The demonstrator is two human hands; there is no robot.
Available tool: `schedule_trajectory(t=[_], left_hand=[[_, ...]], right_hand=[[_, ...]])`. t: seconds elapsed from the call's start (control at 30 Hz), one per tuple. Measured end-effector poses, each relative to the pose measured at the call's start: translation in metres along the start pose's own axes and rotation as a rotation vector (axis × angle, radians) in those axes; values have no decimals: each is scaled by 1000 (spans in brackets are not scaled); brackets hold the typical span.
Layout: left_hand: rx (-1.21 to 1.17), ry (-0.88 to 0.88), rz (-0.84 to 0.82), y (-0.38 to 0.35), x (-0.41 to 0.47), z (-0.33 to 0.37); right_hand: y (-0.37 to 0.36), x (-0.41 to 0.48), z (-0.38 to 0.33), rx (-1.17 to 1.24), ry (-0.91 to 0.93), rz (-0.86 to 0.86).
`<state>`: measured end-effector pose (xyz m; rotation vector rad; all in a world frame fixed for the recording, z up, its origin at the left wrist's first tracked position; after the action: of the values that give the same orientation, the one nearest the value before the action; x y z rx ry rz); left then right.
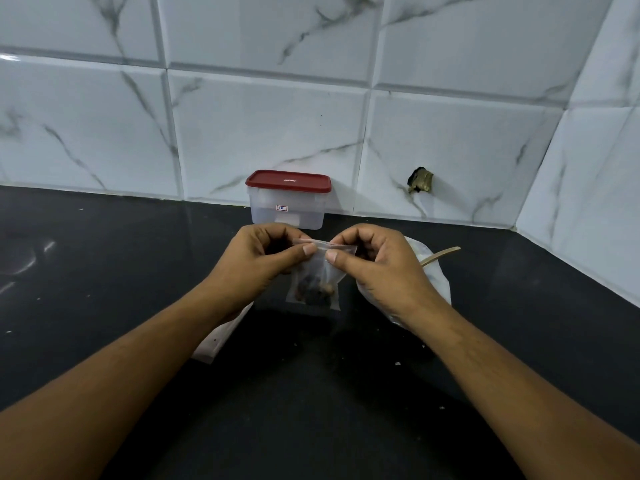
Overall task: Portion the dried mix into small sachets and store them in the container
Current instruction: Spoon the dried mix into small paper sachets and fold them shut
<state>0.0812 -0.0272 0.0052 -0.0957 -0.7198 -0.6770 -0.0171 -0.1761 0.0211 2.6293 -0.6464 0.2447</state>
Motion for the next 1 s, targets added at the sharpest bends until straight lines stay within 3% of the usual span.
schedule_trajectory(t=[0.4, 1.0], left_hand=[[-66, 57, 165, 17, 0, -8], [-31, 5, 12, -2, -1, 4]], right_hand=[[11, -2, 2, 215, -103, 15], [-2, -3, 1, 66, -29, -45]])
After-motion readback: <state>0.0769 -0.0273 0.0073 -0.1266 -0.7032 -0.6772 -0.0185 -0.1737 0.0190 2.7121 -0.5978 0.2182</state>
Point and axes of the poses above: each hand's wrist, its own x-axis towards the middle knuckle, its own y-axis out of the back of the hand, z = x × y, the point moved 9 cm from there along x, towards the middle knuckle, and after that the axes turned 15 degrees about -y, right-handed, at the moved point
